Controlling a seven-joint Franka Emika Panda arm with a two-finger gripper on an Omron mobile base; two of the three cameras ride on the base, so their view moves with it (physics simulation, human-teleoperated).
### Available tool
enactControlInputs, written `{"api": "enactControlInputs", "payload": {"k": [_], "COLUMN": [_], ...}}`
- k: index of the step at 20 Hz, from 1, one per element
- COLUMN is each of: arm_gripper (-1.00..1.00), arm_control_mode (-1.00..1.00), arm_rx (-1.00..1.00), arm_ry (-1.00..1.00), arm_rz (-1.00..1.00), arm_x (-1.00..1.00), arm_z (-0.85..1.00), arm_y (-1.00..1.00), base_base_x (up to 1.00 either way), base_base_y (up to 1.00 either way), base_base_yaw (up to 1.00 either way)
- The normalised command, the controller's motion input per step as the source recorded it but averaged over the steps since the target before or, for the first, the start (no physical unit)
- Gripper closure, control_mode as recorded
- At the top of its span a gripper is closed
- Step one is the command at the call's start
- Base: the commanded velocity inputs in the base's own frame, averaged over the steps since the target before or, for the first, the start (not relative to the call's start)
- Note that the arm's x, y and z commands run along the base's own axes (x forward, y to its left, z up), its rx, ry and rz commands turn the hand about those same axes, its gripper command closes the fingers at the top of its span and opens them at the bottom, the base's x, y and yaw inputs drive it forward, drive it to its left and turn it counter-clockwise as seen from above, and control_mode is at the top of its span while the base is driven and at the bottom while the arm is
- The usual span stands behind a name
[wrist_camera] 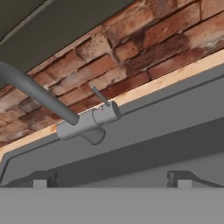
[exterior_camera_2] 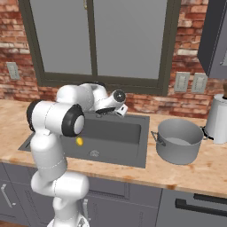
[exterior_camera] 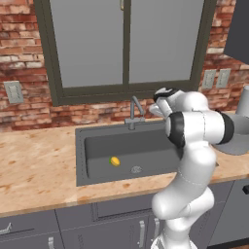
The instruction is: Dump the lemon from the pot into the sink. Then turn on the water and wash the lemon. Then turn off the water and put the lemon back in the pot.
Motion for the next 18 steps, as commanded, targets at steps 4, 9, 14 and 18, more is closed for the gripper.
{"api": "enactControlInputs", "payload": {"k": [4,9,14,18], "arm_gripper": [-1.00,-1.00,-1.00,-1.00], "arm_control_mode": [-1.00,-1.00,-1.00,-1.00], "arm_rx": [0.02,0.00,0.00,0.00], "arm_ry": [-0.05,-0.04,-0.01,0.00], "arm_rz": [0.00,0.00,0.00,0.00], "arm_x": [0.25,0.20,0.18,0.23], "arm_z": [-0.01,-0.03,-0.11,-0.17], "arm_y": [0.07,0.00,0.01,0.05], "base_base_x": [0.00,0.00,0.00,0.00], "base_base_y": [0.00,0.00,0.00,0.00], "base_base_yaw": [0.00,0.00,0.00,0.00]}}
